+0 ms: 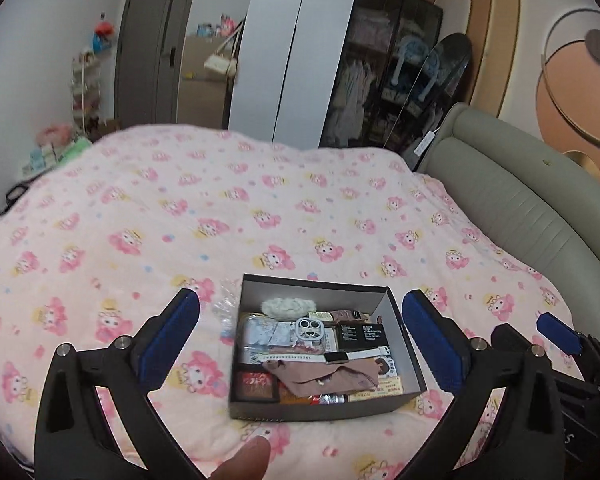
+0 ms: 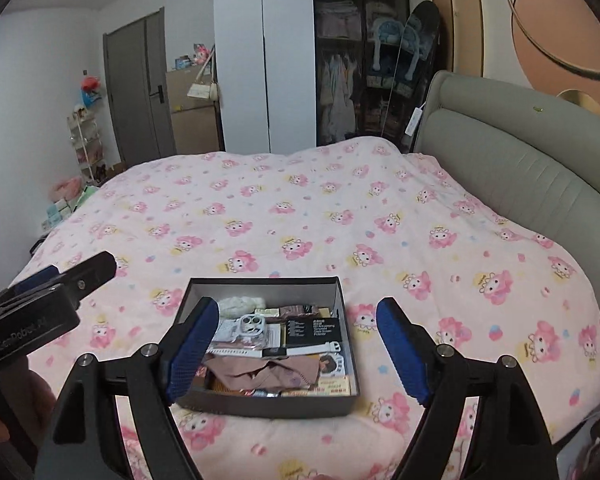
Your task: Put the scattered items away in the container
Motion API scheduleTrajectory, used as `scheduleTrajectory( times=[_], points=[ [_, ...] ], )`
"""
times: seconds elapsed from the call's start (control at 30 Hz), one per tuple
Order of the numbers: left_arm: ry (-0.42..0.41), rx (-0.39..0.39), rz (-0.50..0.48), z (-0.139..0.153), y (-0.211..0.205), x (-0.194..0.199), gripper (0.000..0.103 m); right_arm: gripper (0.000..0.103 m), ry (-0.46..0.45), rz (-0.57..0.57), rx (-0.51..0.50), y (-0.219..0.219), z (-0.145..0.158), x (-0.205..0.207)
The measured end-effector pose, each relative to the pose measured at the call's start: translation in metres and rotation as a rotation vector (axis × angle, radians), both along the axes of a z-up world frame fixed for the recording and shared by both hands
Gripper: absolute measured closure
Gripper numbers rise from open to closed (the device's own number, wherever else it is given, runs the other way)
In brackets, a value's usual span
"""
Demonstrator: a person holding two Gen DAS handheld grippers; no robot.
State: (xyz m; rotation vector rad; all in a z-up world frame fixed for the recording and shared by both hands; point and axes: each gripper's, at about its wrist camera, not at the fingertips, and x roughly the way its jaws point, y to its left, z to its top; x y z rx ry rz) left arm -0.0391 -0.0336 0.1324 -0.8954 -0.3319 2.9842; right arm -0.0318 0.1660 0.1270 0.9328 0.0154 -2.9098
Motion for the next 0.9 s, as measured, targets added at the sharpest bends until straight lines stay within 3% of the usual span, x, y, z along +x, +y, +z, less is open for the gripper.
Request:
scheduleTrajectory(
  times=[0.23,0.43,0.63,0.9],
  points=[
    [0.042,-0.05,0.01,0.01,0.006,0.063,0.001,0.023,0.056,-0.061,-0.002,0.009,0.006,0.05],
    [0.035,-0.055,0.029,-0.006,0.016,0.101,0.001,0.023,0.073,-0.077,0.002,0.018,0.004,0.084],
    [0.0,-0.076,0.044,-0.03,0.023,0.11,0.001,0.023,0.068,-0.074,0.007,0.023,-0.01,0.093],
    [-0.015,-0.094,0.026,-0.042,0.031,0.109,0.001,0.023,-0.011,-0.063,0.013,0.022,-0.039,0.084]
  ],
)
